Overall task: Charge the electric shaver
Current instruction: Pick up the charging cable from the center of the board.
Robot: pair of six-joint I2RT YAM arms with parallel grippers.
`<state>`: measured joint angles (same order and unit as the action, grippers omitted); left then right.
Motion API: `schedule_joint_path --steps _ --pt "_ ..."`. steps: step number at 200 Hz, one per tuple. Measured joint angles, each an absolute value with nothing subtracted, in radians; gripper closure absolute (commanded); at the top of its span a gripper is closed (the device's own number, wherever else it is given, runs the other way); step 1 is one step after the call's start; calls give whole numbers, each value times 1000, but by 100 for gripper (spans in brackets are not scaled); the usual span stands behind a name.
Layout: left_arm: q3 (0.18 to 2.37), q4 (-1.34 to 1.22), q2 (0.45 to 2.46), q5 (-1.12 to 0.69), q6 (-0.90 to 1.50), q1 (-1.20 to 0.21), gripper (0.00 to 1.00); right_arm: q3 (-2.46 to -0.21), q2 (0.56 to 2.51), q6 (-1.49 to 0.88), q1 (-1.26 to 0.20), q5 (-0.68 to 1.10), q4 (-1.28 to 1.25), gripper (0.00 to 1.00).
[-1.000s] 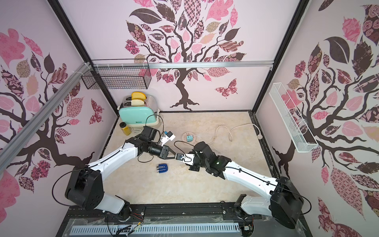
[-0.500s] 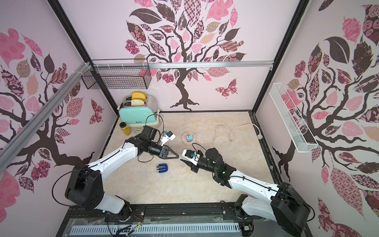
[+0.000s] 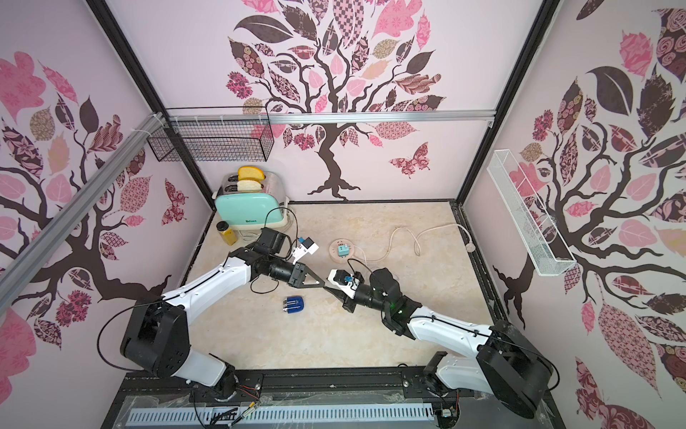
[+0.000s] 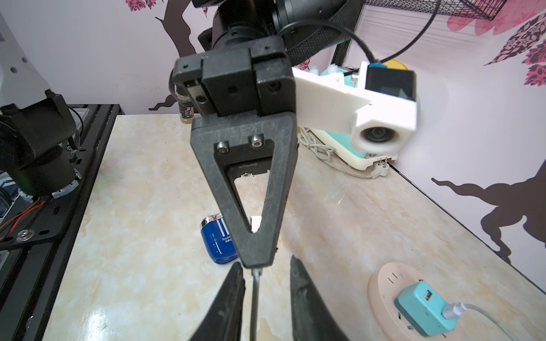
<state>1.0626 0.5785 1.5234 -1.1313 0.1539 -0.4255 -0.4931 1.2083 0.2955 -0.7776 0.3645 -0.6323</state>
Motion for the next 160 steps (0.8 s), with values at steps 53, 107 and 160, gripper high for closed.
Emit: schedule_joint_path --steps 53,107,160 --pt "1077 577 1523 -1135 154 -426 100 -493 1228 307 -778 361 -617 75" --pt "1077 580 1523 -1138 153 -426 100 -493 1228 310 -778 353 -625 81" --pt "1077 581 1523 -1139 152 -426 100 -493 1233 310 -778 354 -636 82"
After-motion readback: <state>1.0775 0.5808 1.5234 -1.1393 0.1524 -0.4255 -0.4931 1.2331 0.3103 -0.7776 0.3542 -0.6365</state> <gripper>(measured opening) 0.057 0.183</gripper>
